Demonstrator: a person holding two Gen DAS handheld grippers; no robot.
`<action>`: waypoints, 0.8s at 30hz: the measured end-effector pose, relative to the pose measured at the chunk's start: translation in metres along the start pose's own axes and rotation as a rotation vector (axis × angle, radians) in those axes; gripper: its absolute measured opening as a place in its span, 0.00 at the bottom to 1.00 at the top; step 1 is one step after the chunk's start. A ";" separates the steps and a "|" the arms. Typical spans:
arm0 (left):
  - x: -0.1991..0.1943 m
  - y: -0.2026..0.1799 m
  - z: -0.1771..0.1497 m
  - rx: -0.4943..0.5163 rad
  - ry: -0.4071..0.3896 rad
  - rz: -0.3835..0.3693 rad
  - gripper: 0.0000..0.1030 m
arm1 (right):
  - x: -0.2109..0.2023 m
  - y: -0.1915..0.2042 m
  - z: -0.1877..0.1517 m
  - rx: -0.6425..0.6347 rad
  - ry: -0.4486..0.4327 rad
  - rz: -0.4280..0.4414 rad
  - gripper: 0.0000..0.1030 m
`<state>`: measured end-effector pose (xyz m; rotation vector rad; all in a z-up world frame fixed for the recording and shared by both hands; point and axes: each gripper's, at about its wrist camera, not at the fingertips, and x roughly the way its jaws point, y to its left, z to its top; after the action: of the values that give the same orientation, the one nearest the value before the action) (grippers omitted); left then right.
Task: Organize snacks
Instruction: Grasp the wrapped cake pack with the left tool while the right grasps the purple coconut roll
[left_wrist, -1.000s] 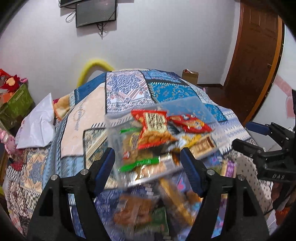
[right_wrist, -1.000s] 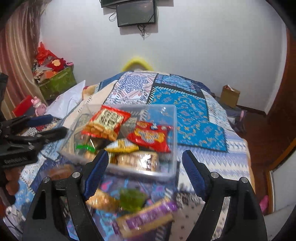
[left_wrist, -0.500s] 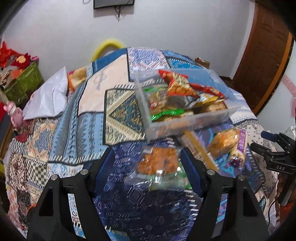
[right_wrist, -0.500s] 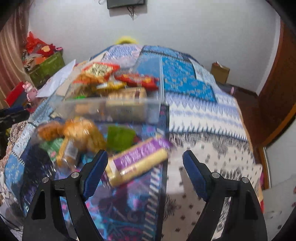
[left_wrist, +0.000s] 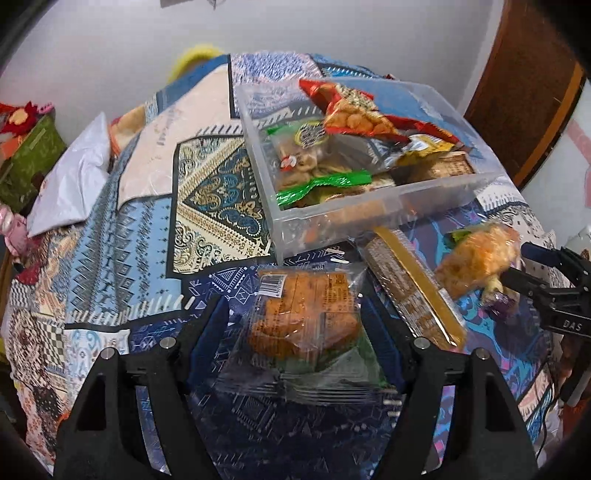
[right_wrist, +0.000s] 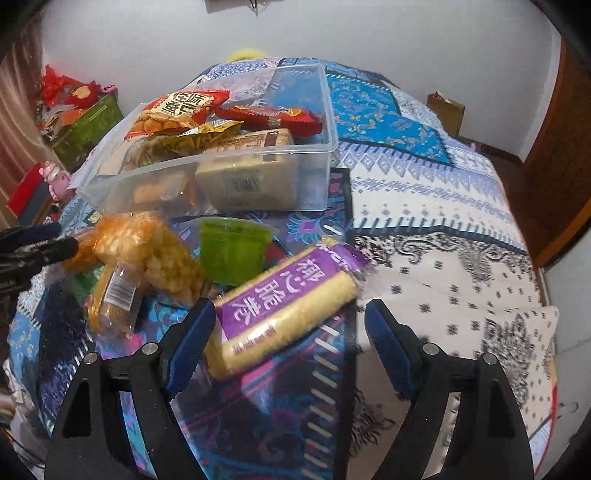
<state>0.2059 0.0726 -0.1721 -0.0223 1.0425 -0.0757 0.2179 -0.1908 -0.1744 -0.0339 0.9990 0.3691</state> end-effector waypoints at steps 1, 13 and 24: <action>0.004 0.003 0.001 -0.014 0.006 -0.009 0.79 | 0.002 0.000 0.001 0.006 0.003 0.006 0.79; 0.034 -0.002 -0.004 -0.022 0.065 -0.037 0.80 | 0.014 0.008 -0.003 -0.019 0.014 0.026 0.76; 0.013 -0.011 -0.017 0.014 -0.028 0.046 0.70 | -0.007 0.001 -0.021 -0.046 -0.005 0.044 0.46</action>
<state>0.1968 0.0614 -0.1911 0.0137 1.0140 -0.0410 0.1970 -0.1958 -0.1802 -0.0525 0.9874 0.4328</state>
